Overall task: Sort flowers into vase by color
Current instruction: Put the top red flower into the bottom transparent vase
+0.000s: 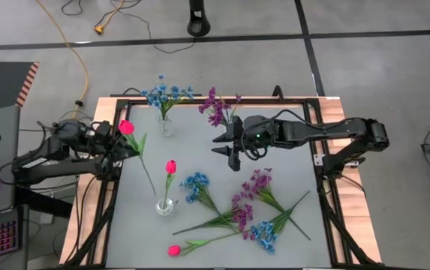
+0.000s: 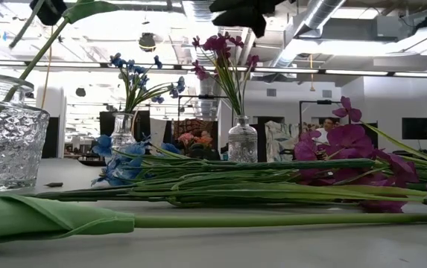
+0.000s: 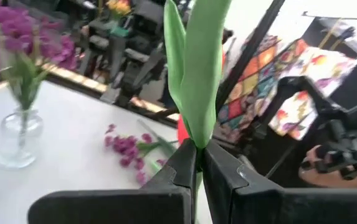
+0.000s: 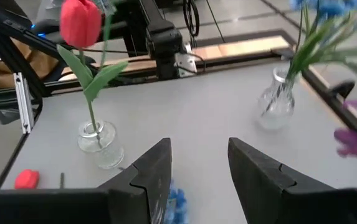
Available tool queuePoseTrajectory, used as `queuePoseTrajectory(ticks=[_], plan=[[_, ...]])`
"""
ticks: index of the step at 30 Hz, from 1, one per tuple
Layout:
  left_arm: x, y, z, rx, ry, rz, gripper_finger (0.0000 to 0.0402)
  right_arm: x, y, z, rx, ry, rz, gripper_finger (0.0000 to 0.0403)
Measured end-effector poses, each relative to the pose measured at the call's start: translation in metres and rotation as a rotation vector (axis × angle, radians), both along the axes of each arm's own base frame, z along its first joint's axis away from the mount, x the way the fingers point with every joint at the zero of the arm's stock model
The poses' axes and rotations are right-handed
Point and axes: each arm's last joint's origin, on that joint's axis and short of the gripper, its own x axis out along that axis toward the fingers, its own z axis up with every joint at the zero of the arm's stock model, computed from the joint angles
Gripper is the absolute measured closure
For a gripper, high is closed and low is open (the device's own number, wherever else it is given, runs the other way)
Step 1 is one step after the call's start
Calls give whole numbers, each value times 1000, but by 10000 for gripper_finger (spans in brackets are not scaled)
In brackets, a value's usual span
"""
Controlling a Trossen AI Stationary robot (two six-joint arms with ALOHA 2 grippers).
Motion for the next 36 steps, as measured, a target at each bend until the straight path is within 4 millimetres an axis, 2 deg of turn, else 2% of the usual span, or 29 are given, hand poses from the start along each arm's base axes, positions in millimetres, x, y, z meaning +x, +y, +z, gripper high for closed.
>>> queuePoseTrajectory(ticks=[5, 15, 26, 36], plan=[[5, 0, -2, -7, -52, -36, 397, -2, 0, -4, 50, 46, -22, 219], [19, -5, -22, -45, -45, -101, 397, -3, 3, -8, 53, 82, -16, 219], [23, -14, -29, 63, -74, -135, 397, -3, 2, -7, 52, 81, -17, 219], [36, -21, -38, 111, 17, -177, 397, -3, 2, -7, 52, 81, -17, 219]])
